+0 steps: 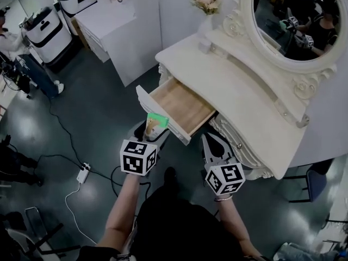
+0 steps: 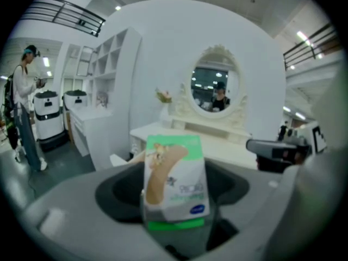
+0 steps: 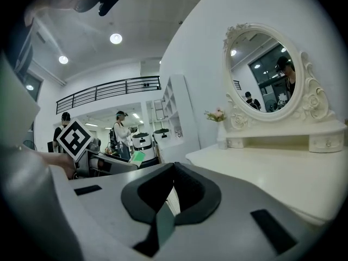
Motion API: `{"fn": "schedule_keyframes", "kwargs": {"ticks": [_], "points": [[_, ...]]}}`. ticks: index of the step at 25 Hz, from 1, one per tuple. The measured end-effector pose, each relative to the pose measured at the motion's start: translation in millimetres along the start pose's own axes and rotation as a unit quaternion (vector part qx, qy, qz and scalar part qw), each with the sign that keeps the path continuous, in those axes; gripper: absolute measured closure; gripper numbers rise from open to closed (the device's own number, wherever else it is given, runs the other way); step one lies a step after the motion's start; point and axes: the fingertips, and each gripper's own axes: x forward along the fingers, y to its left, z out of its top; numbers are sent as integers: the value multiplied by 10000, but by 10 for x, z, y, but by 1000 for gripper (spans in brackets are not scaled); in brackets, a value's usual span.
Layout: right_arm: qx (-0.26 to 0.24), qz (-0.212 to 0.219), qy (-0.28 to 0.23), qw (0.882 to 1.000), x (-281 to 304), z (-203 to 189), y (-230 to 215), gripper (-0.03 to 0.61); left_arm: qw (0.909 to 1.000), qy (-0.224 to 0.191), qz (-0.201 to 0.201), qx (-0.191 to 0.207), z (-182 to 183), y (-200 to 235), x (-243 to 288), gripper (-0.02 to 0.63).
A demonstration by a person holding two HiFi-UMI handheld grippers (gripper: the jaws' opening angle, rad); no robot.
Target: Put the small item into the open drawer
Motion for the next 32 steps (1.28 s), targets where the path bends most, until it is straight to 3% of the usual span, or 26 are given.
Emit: {"fn": "schedule_keyframes", "kwargs": {"ticks": [11, 16, 32], "points": [[6, -531, 6, 9986, 590, 183, -304, 574, 9988, 169, -415, 188, 362, 414, 696, 264], [19, -761, -1, 9971, 706, 213, -376, 574, 9976, 181, -668, 37, 467, 482, 917, 264], [119, -1238, -10, 9922, 703, 256, -870, 574, 9921, 565, -1070, 329, 490, 183, 1759, 264]]}}
